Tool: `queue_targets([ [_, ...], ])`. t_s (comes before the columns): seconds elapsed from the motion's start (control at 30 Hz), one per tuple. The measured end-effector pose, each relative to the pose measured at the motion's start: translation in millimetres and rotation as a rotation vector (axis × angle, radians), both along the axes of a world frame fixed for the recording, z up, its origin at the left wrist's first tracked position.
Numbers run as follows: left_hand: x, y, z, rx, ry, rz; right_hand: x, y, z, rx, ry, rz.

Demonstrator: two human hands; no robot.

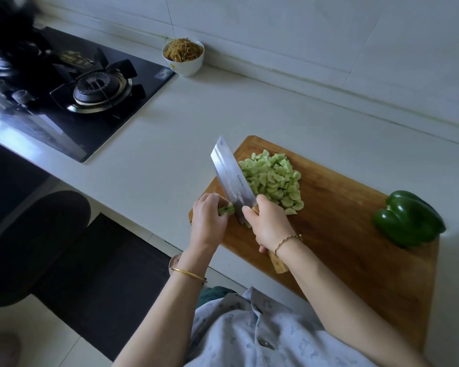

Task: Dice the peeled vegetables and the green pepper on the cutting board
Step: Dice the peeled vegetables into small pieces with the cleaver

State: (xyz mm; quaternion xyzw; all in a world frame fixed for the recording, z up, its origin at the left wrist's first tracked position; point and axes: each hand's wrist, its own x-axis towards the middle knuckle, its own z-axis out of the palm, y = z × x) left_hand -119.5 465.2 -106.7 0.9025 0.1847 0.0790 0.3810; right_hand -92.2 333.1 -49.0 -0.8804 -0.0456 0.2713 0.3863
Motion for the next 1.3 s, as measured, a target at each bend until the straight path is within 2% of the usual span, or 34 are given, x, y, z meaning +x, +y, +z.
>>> queue_targets([
  [0.3, 0, 3, 0, -0.012, 0.043, 0.051, 2, -7, 4, 0.09, -0.027, -0.048],
  [0.77, -2, 0, 1, -0.05, 0.012, 0.041, 2, 1, 3, -0.023, -0.016, 0.05],
  [0.9, -2, 0, 0, -0.058, 0.011, 0.042, 0, -2, -1, 0.048, 0.017, -0.03],
  [1.07, -3, -1, 0, -0.052, -0.004, 0.038, 3, -4, 3, 0.075, -0.032, -0.07],
  [1.3, 0, -2, -1, -0.052, 0.019, 0.065, 2, -8, 10, 0.097, -0.02, -0.044],
])
